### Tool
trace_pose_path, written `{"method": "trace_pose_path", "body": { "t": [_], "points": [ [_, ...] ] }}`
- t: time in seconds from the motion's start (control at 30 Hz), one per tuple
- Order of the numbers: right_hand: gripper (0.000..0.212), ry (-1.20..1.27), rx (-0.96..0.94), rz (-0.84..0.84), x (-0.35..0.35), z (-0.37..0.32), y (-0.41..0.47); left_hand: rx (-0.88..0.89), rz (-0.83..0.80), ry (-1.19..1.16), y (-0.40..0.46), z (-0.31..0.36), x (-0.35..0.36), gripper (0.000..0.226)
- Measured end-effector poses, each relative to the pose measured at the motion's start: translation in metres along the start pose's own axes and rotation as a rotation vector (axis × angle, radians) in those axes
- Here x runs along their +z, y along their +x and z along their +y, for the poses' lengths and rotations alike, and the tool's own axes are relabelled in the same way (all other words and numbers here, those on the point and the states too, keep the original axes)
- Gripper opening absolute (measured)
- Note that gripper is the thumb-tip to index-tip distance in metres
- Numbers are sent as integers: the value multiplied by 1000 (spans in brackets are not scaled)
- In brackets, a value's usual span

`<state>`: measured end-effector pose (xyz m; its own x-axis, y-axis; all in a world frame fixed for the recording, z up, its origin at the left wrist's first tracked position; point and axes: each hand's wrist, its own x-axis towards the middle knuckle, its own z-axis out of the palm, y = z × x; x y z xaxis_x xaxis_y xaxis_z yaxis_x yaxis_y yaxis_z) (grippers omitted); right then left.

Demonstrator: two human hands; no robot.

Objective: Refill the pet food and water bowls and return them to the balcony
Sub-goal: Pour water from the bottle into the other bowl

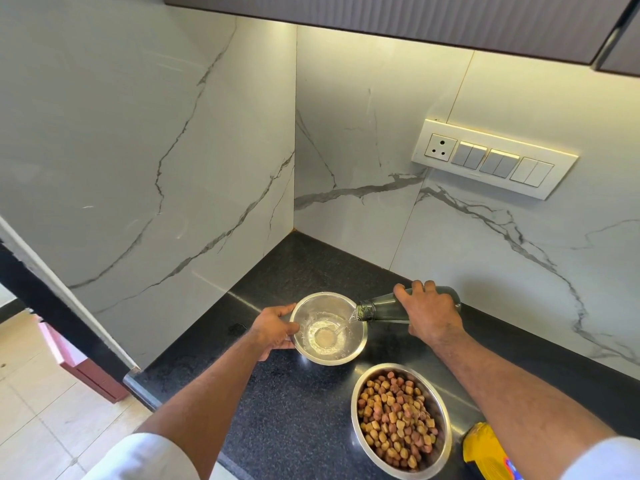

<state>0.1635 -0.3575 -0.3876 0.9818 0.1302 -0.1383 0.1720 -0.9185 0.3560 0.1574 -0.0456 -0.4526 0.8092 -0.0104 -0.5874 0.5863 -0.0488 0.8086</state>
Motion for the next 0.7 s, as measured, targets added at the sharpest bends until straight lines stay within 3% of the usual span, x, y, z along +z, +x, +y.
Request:
{"method": "trace_pose_path", "body": {
  "t": [0.7],
  "points": [
    [85, -33, 19, 15, -1, 0, -1, 4, -20, -51, -1, -2, -2, 56]
  ]
}}
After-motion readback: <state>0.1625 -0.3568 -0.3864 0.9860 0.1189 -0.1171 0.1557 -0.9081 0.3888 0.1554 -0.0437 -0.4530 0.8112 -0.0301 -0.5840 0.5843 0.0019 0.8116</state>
